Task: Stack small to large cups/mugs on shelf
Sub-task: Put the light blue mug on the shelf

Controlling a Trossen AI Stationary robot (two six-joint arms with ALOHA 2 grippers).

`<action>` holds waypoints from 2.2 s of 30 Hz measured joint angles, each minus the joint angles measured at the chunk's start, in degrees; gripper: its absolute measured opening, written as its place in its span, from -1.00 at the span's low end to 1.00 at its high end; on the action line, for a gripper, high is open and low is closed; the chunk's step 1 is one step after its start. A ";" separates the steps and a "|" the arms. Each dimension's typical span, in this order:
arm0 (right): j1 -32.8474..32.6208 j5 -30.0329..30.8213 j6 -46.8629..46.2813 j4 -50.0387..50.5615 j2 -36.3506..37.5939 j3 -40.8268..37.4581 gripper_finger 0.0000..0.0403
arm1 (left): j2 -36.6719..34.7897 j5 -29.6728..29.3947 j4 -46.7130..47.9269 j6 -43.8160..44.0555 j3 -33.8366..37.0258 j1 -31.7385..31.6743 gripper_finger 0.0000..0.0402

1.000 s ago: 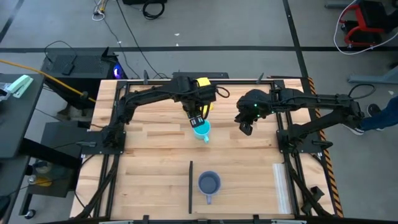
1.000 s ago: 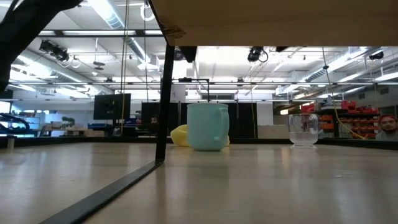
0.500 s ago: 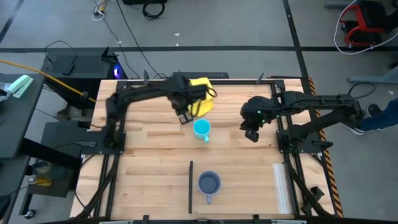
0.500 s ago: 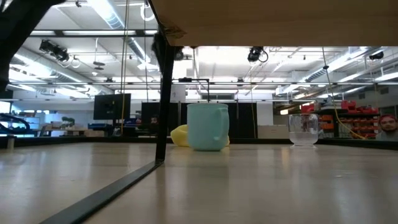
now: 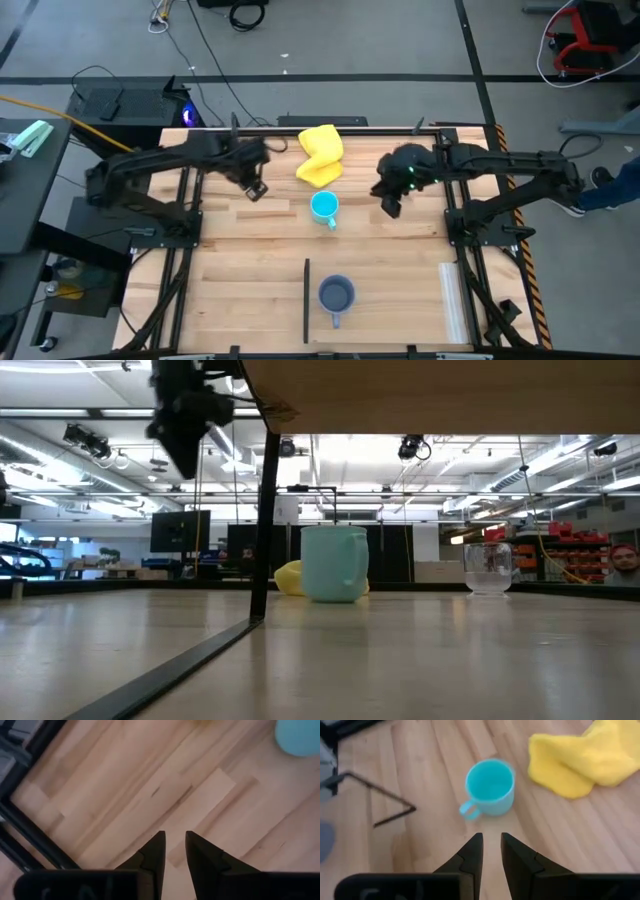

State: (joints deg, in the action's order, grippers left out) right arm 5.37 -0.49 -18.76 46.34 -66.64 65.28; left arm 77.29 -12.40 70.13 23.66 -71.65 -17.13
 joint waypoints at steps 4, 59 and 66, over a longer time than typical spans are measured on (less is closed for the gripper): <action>6.45 -6.93 0.82 -3.11 -3.44 0.00 -0.62 | -6.06 -0.03 -4.48 4.01 8.64 1.33 -0.60; 10.09 -16.15 8.48 10.72 -38.59 25.70 -0.62 | 0.72 11.80 -60.12 -12.20 33.67 6.29 -0.77; 11.35 -16.10 8.50 9.51 -39.51 25.09 -0.62 | 3.01 12.76 -61.67 -12.29 33.65 3.24 -0.77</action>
State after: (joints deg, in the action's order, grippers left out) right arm 16.72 -16.59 -10.26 55.85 -106.16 90.36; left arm 80.30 0.36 8.46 11.37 -38.00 -13.89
